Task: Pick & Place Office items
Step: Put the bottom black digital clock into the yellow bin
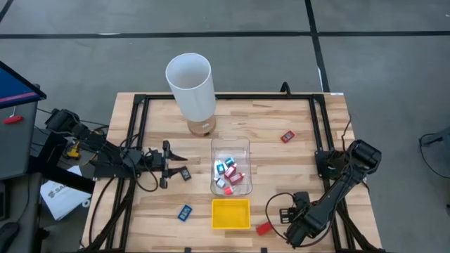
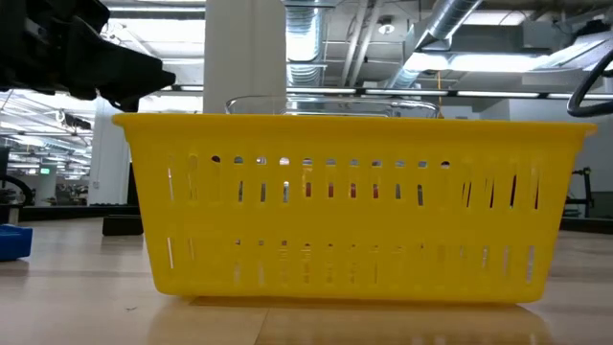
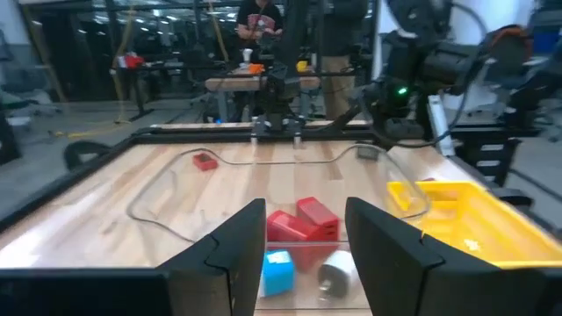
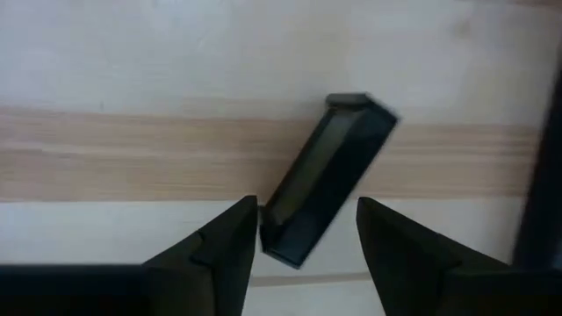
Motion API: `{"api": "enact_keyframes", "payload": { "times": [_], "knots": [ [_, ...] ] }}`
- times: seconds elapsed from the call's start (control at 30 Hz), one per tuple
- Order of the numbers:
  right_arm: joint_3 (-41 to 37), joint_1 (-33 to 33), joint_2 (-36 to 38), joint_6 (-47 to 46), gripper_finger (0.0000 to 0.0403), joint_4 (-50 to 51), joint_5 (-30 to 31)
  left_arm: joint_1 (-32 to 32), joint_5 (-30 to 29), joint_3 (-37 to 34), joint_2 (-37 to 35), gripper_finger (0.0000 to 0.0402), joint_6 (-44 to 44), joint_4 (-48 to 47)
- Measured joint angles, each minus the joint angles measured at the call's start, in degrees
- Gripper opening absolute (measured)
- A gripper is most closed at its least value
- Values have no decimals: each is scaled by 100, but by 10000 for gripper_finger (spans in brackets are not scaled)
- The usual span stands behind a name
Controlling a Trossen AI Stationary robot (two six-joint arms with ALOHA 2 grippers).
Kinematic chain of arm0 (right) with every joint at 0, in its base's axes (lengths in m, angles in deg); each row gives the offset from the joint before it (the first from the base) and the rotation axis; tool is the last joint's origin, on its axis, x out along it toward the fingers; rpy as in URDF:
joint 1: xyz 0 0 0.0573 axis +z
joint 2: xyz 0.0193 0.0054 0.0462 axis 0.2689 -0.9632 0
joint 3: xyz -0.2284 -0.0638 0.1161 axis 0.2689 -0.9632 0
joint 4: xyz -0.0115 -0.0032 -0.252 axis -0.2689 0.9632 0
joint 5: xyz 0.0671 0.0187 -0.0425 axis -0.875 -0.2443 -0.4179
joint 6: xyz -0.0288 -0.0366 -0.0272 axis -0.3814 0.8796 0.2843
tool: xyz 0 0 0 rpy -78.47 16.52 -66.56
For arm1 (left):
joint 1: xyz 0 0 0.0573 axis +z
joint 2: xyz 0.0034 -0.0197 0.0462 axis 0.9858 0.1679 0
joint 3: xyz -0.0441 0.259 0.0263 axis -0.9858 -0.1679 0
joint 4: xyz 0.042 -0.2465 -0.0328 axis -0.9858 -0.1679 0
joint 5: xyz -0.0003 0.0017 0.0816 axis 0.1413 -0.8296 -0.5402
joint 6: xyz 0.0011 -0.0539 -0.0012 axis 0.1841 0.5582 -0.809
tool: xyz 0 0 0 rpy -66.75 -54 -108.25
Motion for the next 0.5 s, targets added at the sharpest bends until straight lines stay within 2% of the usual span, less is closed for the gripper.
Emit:
{"api": "enact_keyframes", "payload": {
  "times": [0.2, 0.5],
  "knots": [
    [-109, 1, 0, 99, 146, -262, 24, -182, 116, 0, 0, 154, 103, -2],
    [-109, 1, 2, 319, 53, -253, -24, -297, 114, 0, 0, 154, 94, -1]
  ]
}}
